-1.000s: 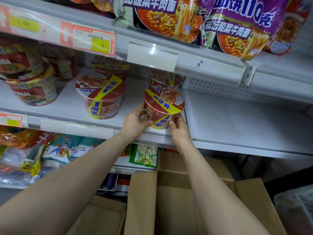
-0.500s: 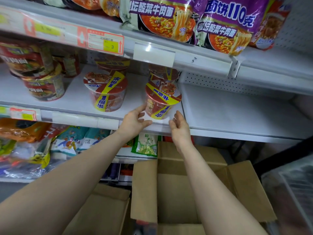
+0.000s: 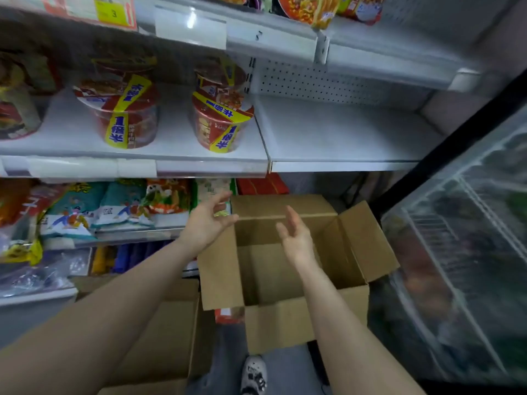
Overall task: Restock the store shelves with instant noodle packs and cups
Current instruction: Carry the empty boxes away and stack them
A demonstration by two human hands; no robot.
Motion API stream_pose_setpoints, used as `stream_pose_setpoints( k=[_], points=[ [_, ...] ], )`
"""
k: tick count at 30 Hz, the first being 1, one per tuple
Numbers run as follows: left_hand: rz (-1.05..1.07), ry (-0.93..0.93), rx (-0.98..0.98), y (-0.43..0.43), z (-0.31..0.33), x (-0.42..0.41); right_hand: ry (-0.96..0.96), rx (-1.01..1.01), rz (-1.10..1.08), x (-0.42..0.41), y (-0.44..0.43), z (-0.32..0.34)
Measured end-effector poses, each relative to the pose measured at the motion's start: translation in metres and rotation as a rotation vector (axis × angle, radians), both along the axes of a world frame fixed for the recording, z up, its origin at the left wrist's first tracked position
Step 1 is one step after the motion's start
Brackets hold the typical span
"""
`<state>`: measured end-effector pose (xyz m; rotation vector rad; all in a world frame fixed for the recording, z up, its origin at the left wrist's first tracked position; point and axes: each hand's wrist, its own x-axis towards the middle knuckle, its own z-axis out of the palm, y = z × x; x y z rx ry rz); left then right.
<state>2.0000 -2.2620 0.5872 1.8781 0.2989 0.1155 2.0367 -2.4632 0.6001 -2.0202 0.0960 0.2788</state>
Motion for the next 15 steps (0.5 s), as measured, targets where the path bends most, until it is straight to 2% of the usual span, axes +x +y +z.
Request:
stream_pose_setpoints(
  k=[6,15],
  points=[
    [0.023,0.062,-0.030,-0.058,-0.024,0.008,0.028,-0.107,0.079,0.027,-0.060,-0.016],
    [0.231,0.207,-0.064,-0.153,-0.071,0.043,0.083,-0.288,0.430,0.135,-0.140,-0.063]
  ],
)
